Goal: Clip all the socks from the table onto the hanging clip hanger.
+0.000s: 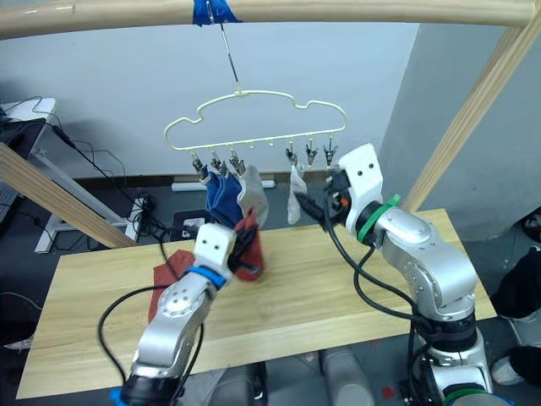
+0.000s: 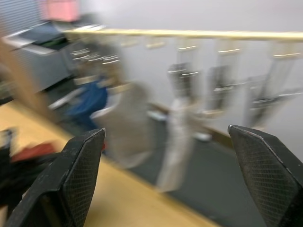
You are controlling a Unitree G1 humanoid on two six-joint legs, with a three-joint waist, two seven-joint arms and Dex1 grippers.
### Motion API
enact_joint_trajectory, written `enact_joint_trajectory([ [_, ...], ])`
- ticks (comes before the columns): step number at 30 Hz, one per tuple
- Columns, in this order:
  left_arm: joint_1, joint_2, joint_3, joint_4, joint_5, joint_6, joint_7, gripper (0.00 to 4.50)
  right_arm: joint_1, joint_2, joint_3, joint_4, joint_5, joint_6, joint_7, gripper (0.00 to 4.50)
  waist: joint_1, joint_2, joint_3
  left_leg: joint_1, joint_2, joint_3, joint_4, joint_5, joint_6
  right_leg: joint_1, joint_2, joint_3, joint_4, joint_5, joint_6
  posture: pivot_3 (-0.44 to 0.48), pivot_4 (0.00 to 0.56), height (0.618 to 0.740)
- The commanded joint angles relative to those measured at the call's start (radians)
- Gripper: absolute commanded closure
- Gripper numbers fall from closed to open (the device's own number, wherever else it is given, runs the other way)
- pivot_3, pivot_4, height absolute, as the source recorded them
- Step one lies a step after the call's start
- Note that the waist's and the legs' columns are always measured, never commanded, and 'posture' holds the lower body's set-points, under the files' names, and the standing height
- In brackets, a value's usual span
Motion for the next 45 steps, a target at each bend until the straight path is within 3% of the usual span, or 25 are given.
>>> enact_joint_trajectory([
  [1, 0.056, 0.008, 0.018, -0.067, 0.037, 0.114, 0.054, 4.5, 0.006, -0.041, 0.025, -0.063, 0.064, 0.005, 0.084, 0.15, 0.003, 0.0, 0.0, 0.0, 0.0, 0.0, 0.0, 0.0, 0.0, 0.0, 0.0, 0.0, 0.0, 0.0, 0.0, -0.243, 0.245, 0.74],
  [6, 0.076, -0.017, 0.021, -0.015, 0.055, 0.222, 0.109, 4.5, 0.006, -0.082, 0.053, -0.057, 0.066, -0.003, 0.116, 0.15, 0.01, 0.0, 0.0, 0.0, 0.0, -0.001, 0.001, 0.0, 0.0, 0.0, 0.0, -0.001, 0.001, 0.0, 0.0, -0.239, 0.243, 0.74],
  [12, 0.099, -0.036, 0.028, -0.057, 0.033, 0.244, 0.109, 2.97, 0.015, -0.117, 0.073, -0.057, 0.059, -0.015, 0.143, 0.12, 0.012, 0.0, 0.0, 0.0, 0.0, 0.0, 0.0, 0.0, 0.0, 0.0, 0.0, -0.001, 0.0, 0.0, 0.0, -0.238, 0.237, 0.74],
  [18, 0.166, 0.028, 0.05, -0.177, -0.024, 0.214, 0.011, 1.34, 0.029, -0.133, 0.075, -0.061, 0.056, -0.031, 0.151, 0.12, 0.013, 0.0, 0.0, 0.0, 0.0, 0.0, 0.0, 0.0, 0.0, -0.001, 0.0, 0.0, 0.0, 0.0, 0.0, -0.226, 0.238, 0.74],
  [22, 0.2, 0.117, 0.1, -0.274, -0.201, 0.14, -0.216, 0.14, 0.041, -0.144, 0.076, -0.047, 0.011, -0.108, 0.15, 0.12, 0.013, 0.0, 0.0, 0.0, 0.0, 0.0, 0.0, 0.0, 0.0, -0.001, 0.0, 0.0, 0.0, 0.0, -0.001, -0.209, 0.24, 0.74],
  [23, 0.195, 0.144, 0.113, -0.288, -0.251, 0.124, -0.28, 0.02, 0.044, -0.146, 0.075, -0.038, -0.004, -0.131, 0.148, 0.12, 0.014, 0.0, 0.0, 0.0, 0.0, 0.0, 0.0, 0.0, 0.0, -0.001, 0.0, 0.0, 0.0, 0.0, -0.001, -0.204, 0.242, 0.74],
  [27, 0.023, 0.289, 0.164, -0.228, -0.375, 0.087, -0.484, 0.02, 0.04, -0.134, 0.067, 0.026, -0.085, -0.213, 0.104, 0.12, 0.026, 0.0, 0.0, 0.0, 0.0, -0.001, 0.0, 0.0, 0.0, -0.001, 0.0, -0.002, 0.001, 0.0, -0.002, -0.195, 0.241, 0.74],
  [33, -0.262, 0.399, 0.18, -0.073, -0.469, 0.116, -0.615, 0.02, -0.004, -0.042, 0.05, 0.114, -0.14, -0.235, 0.002, 0.12, 0.035, 0.0, 0.0, 0.0, 0.0, 0.001, 0.001, 0.0, 0.0, -0.001, 0.0, 0.0, 0.0, 0.001, -0.001, -0.192, 0.245, 0.74],
  [37, -0.344, 0.432, 0.149, -0.042, -0.484, 0.123, -0.67, 0.02, -0.026, 0.013, 0.031, 0.159, -0.164, -0.224, -0.057, 0.12, 0.035, 0.0, 0.0, 0.0, 0.0, 0.001, -0.001, 0.0, 0.0, -0.001, 0.001, 0.0, 0.0, 0.0, -0.001, -0.194, 0.248, 0.74],
  [40, -0.389, 0.434, 0.139, -0.03, -0.485, 0.131, -0.673, 0.0, -0.052, 0.047, 0.019, 0.192, -0.184, -0.228, -0.101, 0.74, 0.037, 0.0, 0.0, -0.001, 0.0, 0.001, -0.001, 0.0, 0.0, -0.002, 0.0, 0.0, 0.0, 0.001, -0.002, -0.196, 0.25, 0.74],
  [44, -0.432, 0.432, 0.128, -0.002, -0.474, 0.123, -0.67, 0.0, -0.082, 0.086, 0.014, 0.225, -0.203, -0.224, -0.138, 2.15, 0.037, 0.0, 0.0, -0.001, 0.0, 0.0, -0.001, 0.0, 0.0, -0.002, 0.001, 0.0, 0.0, 0.001, -0.002, -0.196, 0.25, 0.74],
  [45, -0.436, 0.432, 0.126, 0.001, -0.473, 0.121, -0.671, 0.0, -0.086, 0.09, 0.015, 0.229, -0.206, -0.224, -0.142, 2.15, 0.036, 0.0, 0.0, -0.001, 0.0, 0.0, -0.001, 0.0, 0.0, -0.002, 0.001, 0.0, 0.0, 0.0, -0.001, -0.196, 0.25, 0.74],
])
